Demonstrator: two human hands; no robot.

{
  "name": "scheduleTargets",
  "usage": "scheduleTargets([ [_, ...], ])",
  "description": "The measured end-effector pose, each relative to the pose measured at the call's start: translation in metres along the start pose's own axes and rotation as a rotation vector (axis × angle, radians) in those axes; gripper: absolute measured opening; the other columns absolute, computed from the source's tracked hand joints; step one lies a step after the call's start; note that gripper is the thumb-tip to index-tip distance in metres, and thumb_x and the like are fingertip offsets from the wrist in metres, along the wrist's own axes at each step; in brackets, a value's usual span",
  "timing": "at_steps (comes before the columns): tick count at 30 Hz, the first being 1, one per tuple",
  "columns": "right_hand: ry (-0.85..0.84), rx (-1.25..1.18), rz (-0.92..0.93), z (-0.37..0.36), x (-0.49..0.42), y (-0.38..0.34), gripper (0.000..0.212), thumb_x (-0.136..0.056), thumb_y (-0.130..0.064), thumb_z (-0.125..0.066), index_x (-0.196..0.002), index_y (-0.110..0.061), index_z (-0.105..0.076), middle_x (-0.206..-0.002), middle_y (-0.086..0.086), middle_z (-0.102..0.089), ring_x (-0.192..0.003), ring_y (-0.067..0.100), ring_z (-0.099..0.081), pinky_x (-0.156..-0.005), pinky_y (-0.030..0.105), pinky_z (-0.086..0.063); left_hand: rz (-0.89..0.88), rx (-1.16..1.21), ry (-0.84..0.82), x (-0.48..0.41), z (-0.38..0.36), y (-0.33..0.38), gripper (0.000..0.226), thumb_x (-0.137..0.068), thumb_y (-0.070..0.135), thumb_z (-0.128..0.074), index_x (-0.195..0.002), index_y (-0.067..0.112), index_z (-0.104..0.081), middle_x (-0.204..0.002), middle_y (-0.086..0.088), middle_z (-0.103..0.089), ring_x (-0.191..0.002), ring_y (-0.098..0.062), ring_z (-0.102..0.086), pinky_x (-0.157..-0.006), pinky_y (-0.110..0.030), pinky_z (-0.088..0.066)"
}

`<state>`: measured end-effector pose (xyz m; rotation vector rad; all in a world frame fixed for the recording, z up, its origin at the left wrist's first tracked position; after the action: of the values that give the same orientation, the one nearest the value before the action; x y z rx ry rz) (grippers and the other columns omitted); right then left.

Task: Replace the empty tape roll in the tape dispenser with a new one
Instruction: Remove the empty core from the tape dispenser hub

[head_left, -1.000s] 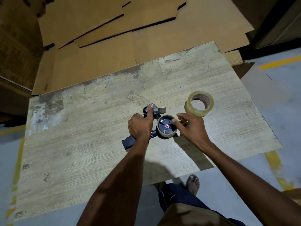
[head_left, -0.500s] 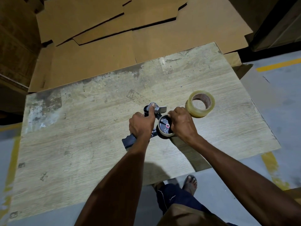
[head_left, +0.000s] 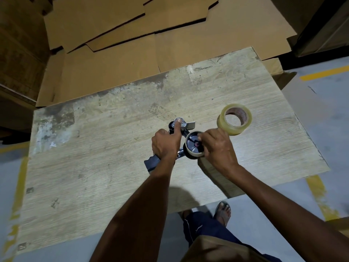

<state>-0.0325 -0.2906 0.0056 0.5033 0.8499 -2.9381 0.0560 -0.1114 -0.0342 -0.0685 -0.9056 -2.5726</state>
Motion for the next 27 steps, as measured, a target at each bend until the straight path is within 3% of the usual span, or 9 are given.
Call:
scheduleTargets([
  [4, -0.095, -0.020, 0.095, -0.011, 0.030, -0.018, 0.016, -0.085, -0.010, -0.081, -0.100, -0.009, -0.074, -0.092, 0.005, -0.066, -0.090, 0.024, -0.053, -0.078, 0.036, -0.040, 0.009, -0.004, -0.004, 0.002, 0.001, 0.000, 0.080, -0.077, 0.092, -0.049, -0.062, 0.014, -0.048, -0.066, -0.003, -0.056, -0.066, -0.025, -0.058, -0.049, -0.031, -0.023],
  [10, -0.011, -0.002, 0.026, -0.020, 0.036, -0.018, 0.028, -0.081, -0.018, -0.088, -0.106, -0.010, -0.079, -0.091, 0.005, -0.068, -0.091, 0.024, -0.054, -0.078, 0.036, -0.040, 0.018, 0.007, 0.010, 0.003, 0.002, -0.001, 0.082, -0.076, 0.092, -0.051, -0.063, 0.011, -0.053, -0.066, -0.005, -0.059, -0.063, -0.023, -0.056, -0.048, -0.030, -0.026],
  [16, 0.017, 0.035, -0.053, -0.023, 0.027, -0.032, 0.008, -0.080, -0.007, -0.082, -0.083, -0.008, -0.075, -0.080, 0.006, -0.063, -0.084, 0.029, -0.056, -0.076, 0.036, -0.034, 0.049, 0.010, -0.002, 0.004, 0.000, -0.001, 0.085, -0.073, 0.094, -0.050, -0.068, 0.010, -0.059, -0.071, -0.005, -0.061, -0.066, -0.023, -0.059, -0.048, -0.029, -0.029],
  [21, 0.032, -0.001, -0.122, -0.024, 0.028, -0.029, 0.014, -0.076, 0.005, -0.078, -0.080, -0.007, -0.072, -0.079, 0.006, -0.061, -0.085, 0.026, -0.052, -0.076, 0.031, -0.030, 0.049, 0.006, 0.019, 0.003, 0.000, -0.001, 0.086, -0.073, 0.095, -0.049, -0.064, 0.010, -0.057, -0.071, -0.008, -0.062, -0.064, -0.025, -0.060, -0.048, -0.030, -0.029],
  [27, 0.011, -0.060, -0.047, -0.015, 0.022, -0.029, 0.019, -0.072, 0.014, -0.076, -0.077, -0.004, -0.073, -0.077, 0.006, -0.059, -0.086, 0.025, -0.051, -0.078, 0.026, -0.025, 0.050, 0.007, 0.024, -0.002, 0.002, -0.001, 0.084, -0.074, 0.092, -0.054, -0.057, 0.010, -0.052, -0.064, -0.008, -0.059, -0.059, -0.023, -0.055, -0.048, -0.030, -0.027],
])
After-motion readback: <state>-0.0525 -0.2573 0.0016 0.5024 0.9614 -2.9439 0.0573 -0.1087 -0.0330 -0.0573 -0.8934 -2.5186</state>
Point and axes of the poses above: each hand's wrist, its own x-axis away from the middle knuckle, its own z-axis out of the back of the hand, y = z × x, the point moved 6 cm from there along -x, towards the middle knuckle
